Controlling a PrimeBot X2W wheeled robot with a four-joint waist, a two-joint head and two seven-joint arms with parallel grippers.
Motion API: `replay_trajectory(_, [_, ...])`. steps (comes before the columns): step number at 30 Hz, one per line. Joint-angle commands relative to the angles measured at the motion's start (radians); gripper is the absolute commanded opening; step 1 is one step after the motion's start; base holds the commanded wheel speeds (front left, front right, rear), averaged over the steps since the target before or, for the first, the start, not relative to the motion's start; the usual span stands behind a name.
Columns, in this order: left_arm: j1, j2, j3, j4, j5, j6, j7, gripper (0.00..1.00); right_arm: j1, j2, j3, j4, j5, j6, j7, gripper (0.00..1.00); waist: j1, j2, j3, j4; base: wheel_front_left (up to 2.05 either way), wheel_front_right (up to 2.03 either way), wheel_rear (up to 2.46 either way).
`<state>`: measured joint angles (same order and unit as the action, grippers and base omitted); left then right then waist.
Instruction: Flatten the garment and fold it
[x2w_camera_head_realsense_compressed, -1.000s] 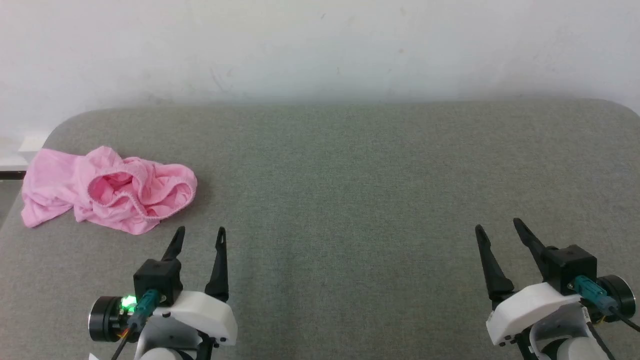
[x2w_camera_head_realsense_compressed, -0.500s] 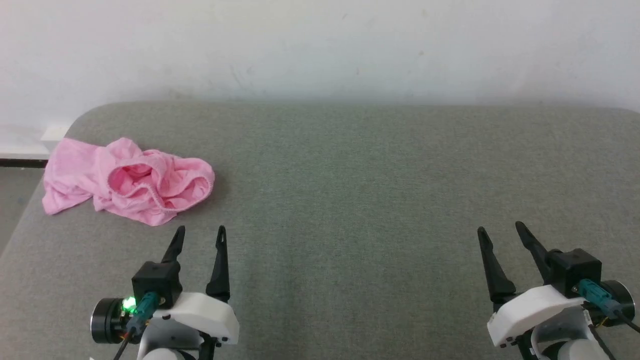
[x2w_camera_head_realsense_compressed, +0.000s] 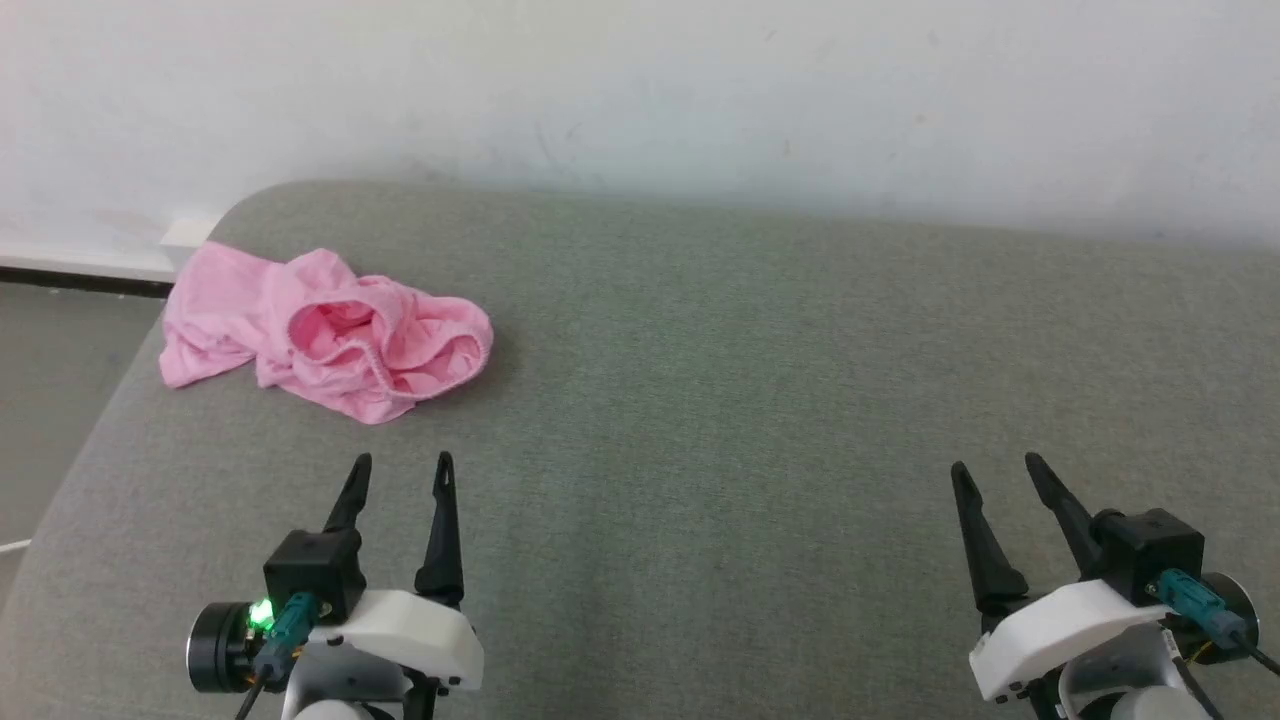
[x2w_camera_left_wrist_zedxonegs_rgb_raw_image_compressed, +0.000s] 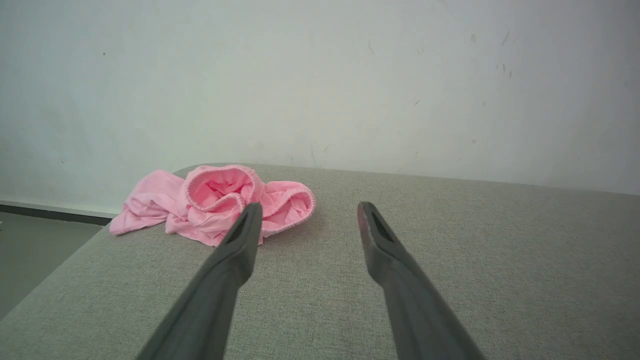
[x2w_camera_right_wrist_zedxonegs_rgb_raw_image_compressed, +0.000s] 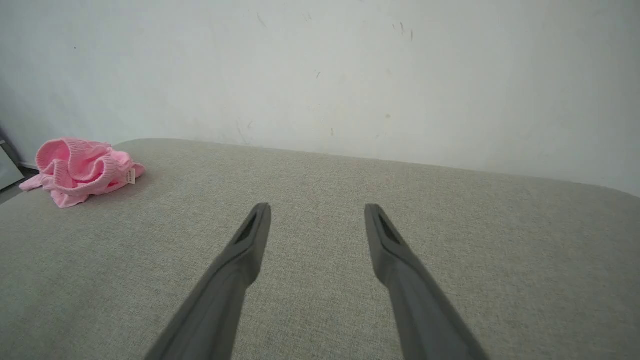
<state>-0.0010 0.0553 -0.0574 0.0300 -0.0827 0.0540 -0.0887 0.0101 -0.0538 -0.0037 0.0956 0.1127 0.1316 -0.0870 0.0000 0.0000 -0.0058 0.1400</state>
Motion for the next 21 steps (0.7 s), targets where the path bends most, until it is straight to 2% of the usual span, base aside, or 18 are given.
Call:
replay_trajectory(1, [0.019, -0.002, -0.003, 0.004, -0.013, 0.005, -0.008, 1.00, 0.015, 0.001, -0.001, 0.006, 0.011, 0.000, -0.010, 1.00, 0.0000, 0.0000, 0.000, 0.016, 0.00, 0.00, 0.00])
replay_trajectory(21, [0.035, -0.003, -0.017, 0.016, -0.043, 0.021, -0.049, 1.00, 0.026, 0.002, 0.011, 0.046, 0.059, 0.000, -0.051, 1.00, 0.0000, 0.0000, -0.012, 0.150, 0.00, 0.00, 0.00])
